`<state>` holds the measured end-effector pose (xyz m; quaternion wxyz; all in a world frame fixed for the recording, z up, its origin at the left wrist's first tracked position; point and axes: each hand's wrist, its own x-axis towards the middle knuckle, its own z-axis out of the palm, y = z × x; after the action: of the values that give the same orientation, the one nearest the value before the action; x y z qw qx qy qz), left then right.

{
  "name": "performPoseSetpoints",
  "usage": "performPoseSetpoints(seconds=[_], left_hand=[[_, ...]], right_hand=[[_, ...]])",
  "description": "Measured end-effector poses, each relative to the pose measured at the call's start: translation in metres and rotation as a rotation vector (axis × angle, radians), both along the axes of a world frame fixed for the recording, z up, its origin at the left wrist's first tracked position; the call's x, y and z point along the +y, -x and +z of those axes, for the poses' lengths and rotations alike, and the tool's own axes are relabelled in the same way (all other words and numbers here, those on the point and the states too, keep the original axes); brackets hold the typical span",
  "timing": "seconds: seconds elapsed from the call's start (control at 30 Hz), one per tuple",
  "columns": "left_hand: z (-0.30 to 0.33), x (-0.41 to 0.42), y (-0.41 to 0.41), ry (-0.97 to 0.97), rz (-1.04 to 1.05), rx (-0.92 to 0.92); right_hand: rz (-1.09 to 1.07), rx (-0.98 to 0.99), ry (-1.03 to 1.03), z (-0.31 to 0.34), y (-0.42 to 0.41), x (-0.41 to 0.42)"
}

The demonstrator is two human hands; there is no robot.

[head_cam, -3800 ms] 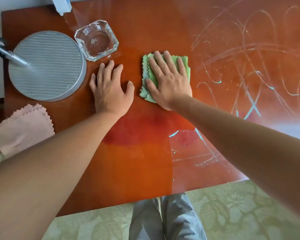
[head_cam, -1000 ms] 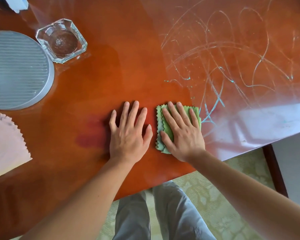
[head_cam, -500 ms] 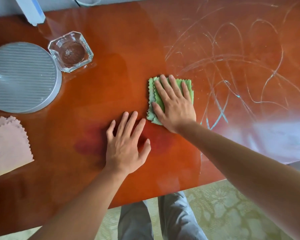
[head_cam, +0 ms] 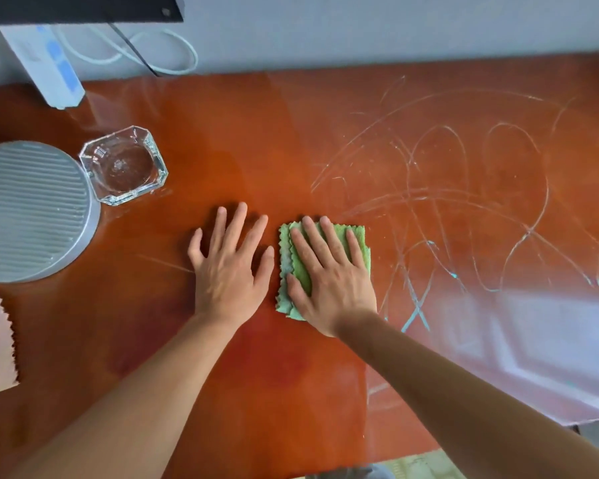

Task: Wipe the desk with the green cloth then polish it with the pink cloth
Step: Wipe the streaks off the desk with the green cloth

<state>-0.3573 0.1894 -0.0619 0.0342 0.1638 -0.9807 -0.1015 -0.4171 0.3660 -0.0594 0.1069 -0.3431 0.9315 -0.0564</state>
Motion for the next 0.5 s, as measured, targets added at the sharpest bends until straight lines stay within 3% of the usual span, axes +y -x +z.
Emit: performPoseSetpoints(seconds=[0.3,0.5], left_hand=[[-0.014,0.000,0.002,0.054,0.028,0.033],[-0.011,-0.001,0.000,0.038,0.025,0.017]], right_hand=[[0.091,0.022,-0.029,0.002,0.086,-0.049],[0.077,0.010,0.002,0.004,0.066,-0.040]])
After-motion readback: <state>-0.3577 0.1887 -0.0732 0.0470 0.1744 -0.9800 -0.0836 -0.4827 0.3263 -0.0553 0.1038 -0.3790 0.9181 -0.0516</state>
